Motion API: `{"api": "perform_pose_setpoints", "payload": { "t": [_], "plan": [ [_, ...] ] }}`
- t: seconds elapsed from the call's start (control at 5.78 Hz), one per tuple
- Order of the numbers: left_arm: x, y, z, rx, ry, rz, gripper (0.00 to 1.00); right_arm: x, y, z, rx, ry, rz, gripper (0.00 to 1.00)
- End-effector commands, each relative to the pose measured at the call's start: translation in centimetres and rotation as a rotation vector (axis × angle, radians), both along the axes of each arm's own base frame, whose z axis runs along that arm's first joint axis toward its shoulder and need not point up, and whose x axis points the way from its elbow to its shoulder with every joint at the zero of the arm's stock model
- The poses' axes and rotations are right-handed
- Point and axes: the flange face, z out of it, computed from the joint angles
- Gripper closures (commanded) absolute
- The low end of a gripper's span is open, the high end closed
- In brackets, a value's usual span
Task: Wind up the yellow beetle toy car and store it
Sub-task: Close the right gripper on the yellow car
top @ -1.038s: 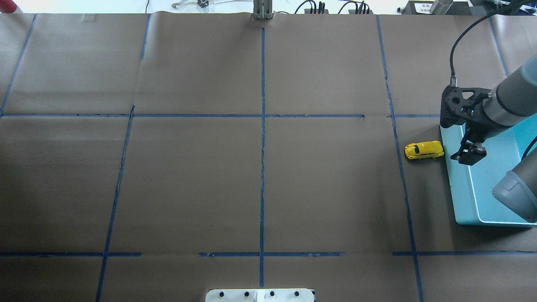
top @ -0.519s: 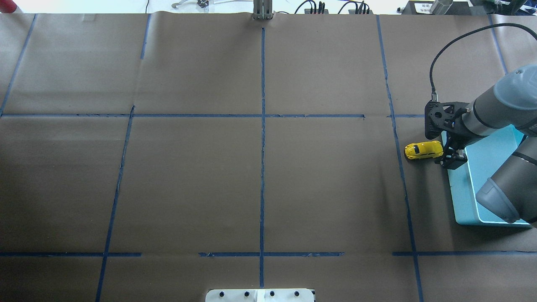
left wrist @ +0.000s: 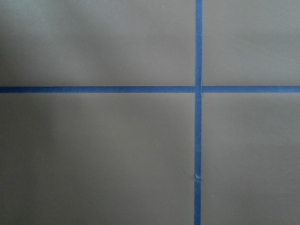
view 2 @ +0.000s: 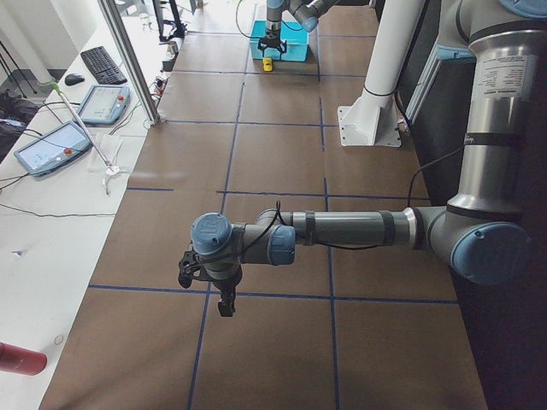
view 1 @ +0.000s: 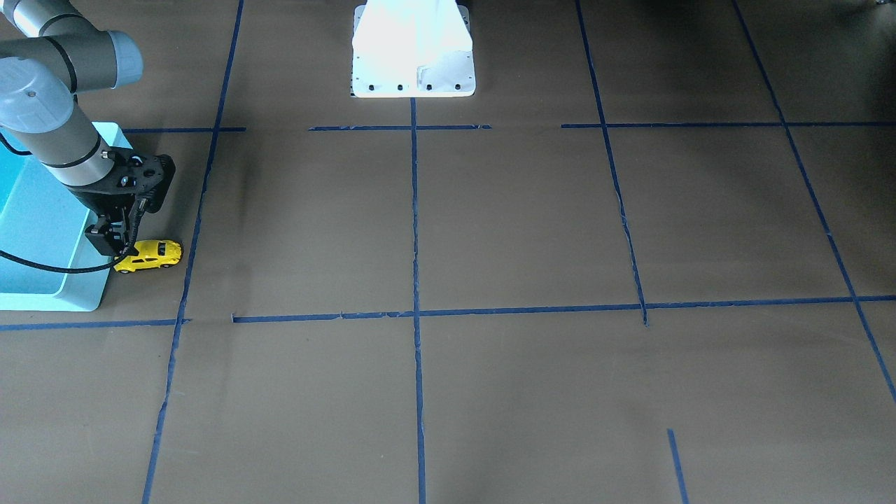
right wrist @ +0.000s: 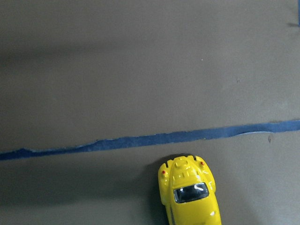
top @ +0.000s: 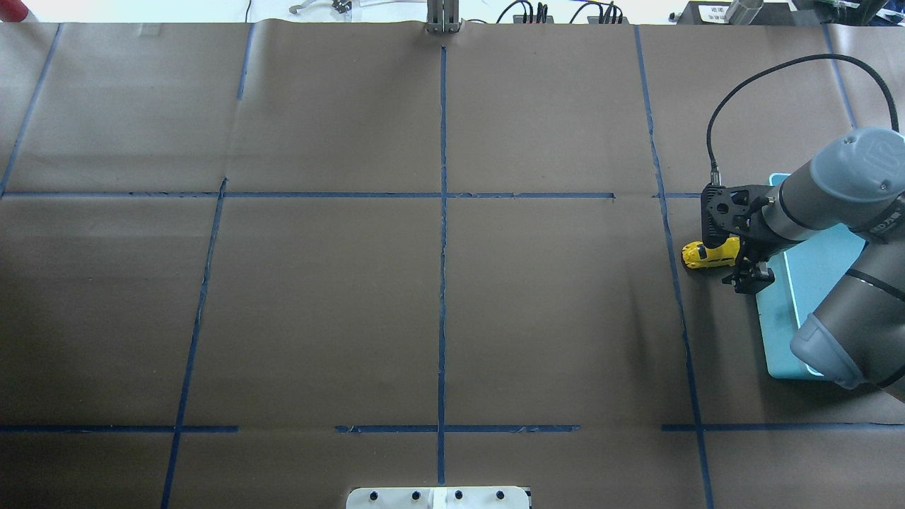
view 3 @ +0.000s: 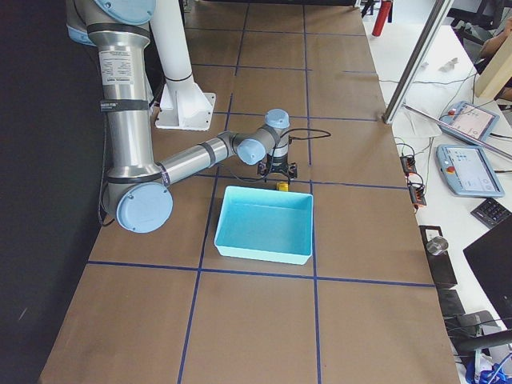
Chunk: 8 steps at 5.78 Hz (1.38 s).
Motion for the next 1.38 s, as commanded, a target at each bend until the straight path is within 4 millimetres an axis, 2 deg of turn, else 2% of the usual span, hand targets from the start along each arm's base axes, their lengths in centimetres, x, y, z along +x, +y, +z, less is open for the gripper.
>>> {"api": "perform_pose_setpoints", "payload": {
  "t": [0.0, 0.35, 0.52, 0.86, 1.21],
  "plan": [
    [0.0, 0.2, 0.5, -0.002, 0.002, 0.001, 0.0, -0.9, 0.3, 0.3, 0.014, 0.018, -0.007, 0.0],
    [0.0, 0.3, 1.8, -0.028, 0.003, 0.001, 0.0, -0.9, 0.0, 0.7, 0.032, 0.042, 0.002, 0.0],
    [0.1, 0.1, 1.6, -0.023, 0.003, 0.002, 0.0, -0.8, 0.0, 0.9, 0.037, 0.051, 0.006, 0.0],
    [0.1, 0.2, 1.6, -0.025, 0.003, 0.002, 0.0, -1.1, -0.4, 2.5, 0.037, 0.082, -0.003, 0.0],
    [0.1, 0.2, 1.6, -0.026, 0.004, 0.002, 0.0, -2.5, -1.8, 1.8, 0.045, 0.075, -0.006, 0.0]
  ]
}}
